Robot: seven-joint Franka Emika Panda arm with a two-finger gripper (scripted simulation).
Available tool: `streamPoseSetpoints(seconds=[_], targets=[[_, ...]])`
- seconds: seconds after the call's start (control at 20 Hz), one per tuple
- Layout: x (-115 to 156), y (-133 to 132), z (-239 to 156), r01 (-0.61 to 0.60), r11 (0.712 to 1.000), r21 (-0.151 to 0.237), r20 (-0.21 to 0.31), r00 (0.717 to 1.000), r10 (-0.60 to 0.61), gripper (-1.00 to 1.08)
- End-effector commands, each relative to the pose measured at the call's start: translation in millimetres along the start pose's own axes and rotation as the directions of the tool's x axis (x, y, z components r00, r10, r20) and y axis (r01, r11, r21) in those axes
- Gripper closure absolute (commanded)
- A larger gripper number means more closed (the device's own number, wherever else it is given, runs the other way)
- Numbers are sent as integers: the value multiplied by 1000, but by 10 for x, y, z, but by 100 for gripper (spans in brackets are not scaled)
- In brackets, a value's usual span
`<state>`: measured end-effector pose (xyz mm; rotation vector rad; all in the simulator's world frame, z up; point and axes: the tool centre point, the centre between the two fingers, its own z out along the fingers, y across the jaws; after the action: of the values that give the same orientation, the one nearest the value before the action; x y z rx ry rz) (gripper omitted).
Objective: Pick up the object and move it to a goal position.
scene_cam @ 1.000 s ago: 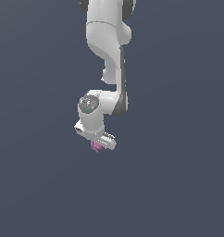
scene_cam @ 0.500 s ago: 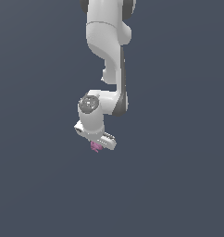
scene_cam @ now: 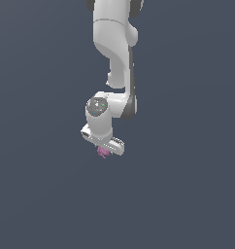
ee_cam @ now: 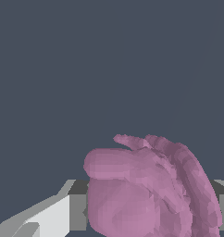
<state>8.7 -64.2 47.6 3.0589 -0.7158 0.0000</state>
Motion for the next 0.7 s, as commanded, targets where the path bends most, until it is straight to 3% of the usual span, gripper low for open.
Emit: streamPoseSetpoints(seconds=[0.0, 0.65], targets=[[-88, -69, -49, 1, 1000, 0, -1, 1000, -1, 108], [-1034, -760, -558, 2, 1000, 0, 0, 1000, -2, 108]])
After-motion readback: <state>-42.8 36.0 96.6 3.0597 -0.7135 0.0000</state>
